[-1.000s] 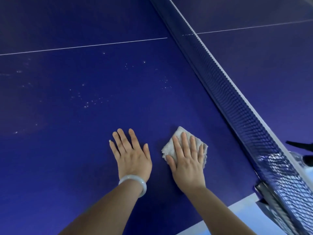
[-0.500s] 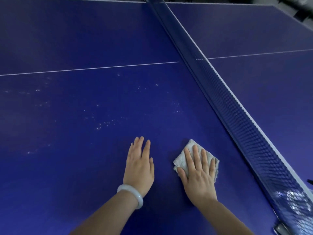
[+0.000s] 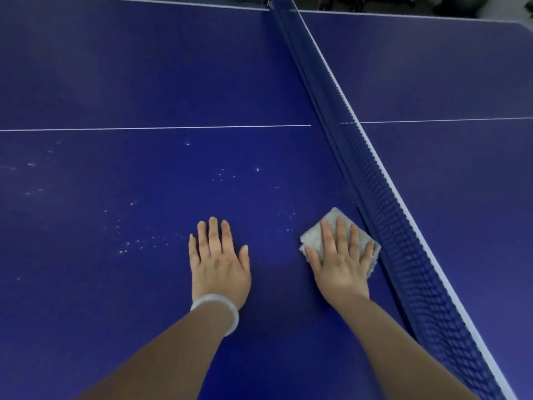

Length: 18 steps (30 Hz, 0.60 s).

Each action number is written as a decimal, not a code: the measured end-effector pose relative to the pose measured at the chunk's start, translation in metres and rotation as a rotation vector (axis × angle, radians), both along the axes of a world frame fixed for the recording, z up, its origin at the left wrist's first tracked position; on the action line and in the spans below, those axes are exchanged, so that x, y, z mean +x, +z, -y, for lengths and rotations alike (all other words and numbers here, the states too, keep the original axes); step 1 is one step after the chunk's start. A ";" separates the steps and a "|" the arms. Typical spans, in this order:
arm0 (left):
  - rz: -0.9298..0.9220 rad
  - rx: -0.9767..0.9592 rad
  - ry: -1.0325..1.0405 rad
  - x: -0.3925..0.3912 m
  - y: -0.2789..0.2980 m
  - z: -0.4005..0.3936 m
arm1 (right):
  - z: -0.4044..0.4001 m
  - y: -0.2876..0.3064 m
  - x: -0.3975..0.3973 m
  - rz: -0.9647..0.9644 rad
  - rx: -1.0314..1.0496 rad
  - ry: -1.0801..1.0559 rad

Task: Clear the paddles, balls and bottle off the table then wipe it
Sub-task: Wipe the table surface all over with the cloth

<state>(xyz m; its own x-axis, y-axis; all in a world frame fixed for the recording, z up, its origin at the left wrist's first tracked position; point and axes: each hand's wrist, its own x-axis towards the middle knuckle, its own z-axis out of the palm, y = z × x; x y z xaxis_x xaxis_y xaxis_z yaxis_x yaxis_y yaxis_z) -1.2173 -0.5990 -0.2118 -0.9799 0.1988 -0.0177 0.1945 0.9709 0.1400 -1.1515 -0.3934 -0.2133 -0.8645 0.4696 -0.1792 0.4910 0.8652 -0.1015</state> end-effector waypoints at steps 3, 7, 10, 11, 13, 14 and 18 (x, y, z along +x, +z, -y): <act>0.008 -0.017 0.014 -0.001 -0.002 -0.001 | -0.008 0.001 -0.048 -0.009 -0.038 -0.069; 0.027 -0.034 0.024 -0.001 0.002 -0.002 | 0.014 0.000 -0.069 -0.057 -0.046 0.148; 0.046 -0.028 0.032 -0.001 0.003 -0.003 | 0.007 -0.003 -0.056 -0.077 -0.004 0.362; 0.051 -0.029 0.035 -0.002 0.002 -0.003 | -0.005 -0.003 -0.058 -0.075 0.012 0.354; 0.057 -0.041 0.041 -0.002 0.001 -0.003 | -0.032 -0.003 -0.077 -0.064 0.028 0.218; 0.060 -0.046 0.039 -0.002 0.001 -0.003 | -0.042 -0.001 -0.092 -0.056 0.019 0.131; 0.059 -0.057 0.043 -0.002 -0.001 -0.004 | -0.027 0.004 -0.157 -0.030 -0.051 0.058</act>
<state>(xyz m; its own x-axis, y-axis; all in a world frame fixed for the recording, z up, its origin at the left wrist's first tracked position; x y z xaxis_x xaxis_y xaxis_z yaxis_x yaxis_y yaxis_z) -1.2193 -0.5951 -0.2129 -0.9844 0.1541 -0.0854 0.1460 0.9848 0.0944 -1.3084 -0.3663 -0.2094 -0.8953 0.4096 -0.1751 0.4364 0.8854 -0.1601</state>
